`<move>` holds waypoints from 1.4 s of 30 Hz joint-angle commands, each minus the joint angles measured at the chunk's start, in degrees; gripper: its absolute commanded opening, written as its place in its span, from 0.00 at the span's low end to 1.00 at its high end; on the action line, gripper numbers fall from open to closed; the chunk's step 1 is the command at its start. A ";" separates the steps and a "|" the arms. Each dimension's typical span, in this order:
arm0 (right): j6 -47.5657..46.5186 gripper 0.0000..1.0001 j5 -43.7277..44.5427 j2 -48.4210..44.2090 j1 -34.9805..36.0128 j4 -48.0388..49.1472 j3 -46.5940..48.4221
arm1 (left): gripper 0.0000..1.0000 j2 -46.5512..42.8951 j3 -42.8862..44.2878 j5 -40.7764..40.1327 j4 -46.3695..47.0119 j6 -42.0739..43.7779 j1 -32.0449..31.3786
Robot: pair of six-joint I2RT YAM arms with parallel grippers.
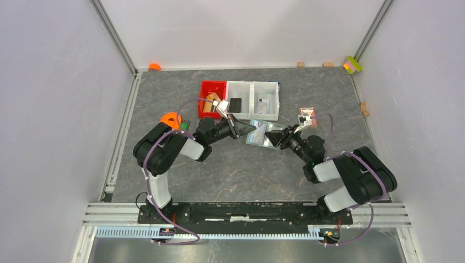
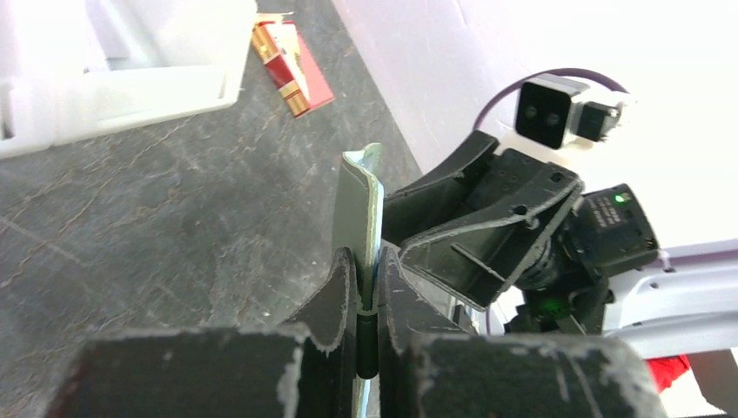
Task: Take the credit cards out of the card holder
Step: Remove the credit card from the card holder.
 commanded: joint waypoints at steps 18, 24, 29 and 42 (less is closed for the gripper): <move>9.87 0.34 -9.27 3.01 -2.88 23.63 -2.93 | 0.02 1.51 1.93 7.43 17.15 -8.56 -0.68; 10.38 0.19 -8.77 2.72 -3.77 24.52 -3.90 | 0.02 0.56 1.24 7.29 18.91 -9.36 -0.61; 10.29 0.17 -10.24 3.83 -3.66 23.47 -2.34 | 0.02 0.14 1.52 8.26 18.86 -9.40 -0.71; 5.45 0.23 -10.87 3.48 -1.17 14.00 1.21 | 0.02 -0.71 5.53 7.39 0.09 -1.85 -2.54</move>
